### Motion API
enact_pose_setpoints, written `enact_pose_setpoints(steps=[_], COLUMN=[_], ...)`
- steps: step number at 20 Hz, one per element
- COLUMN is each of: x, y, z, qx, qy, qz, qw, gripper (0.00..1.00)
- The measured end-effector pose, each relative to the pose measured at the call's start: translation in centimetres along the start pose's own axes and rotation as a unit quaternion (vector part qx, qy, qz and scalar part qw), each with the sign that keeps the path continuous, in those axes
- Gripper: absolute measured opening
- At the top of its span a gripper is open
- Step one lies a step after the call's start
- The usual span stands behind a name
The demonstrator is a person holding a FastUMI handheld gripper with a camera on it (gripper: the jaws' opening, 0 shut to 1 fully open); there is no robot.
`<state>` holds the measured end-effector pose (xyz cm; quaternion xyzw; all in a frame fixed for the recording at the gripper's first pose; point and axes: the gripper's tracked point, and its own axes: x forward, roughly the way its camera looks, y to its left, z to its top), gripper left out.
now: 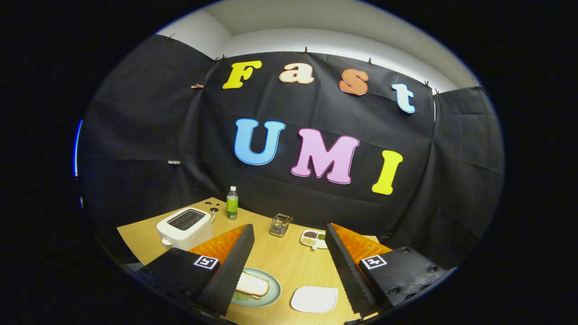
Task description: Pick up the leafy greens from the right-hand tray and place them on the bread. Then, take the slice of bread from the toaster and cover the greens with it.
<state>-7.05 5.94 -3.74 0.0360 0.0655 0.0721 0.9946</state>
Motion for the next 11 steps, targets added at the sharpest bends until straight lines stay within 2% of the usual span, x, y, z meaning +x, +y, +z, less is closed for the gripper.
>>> enact_pose_setpoints(steps=[11], x=[1.4], y=[0.8], z=[-0.5], qx=[0.005], qy=[0.018], qz=[0.002], qw=[1.000], gripper=[0.98])
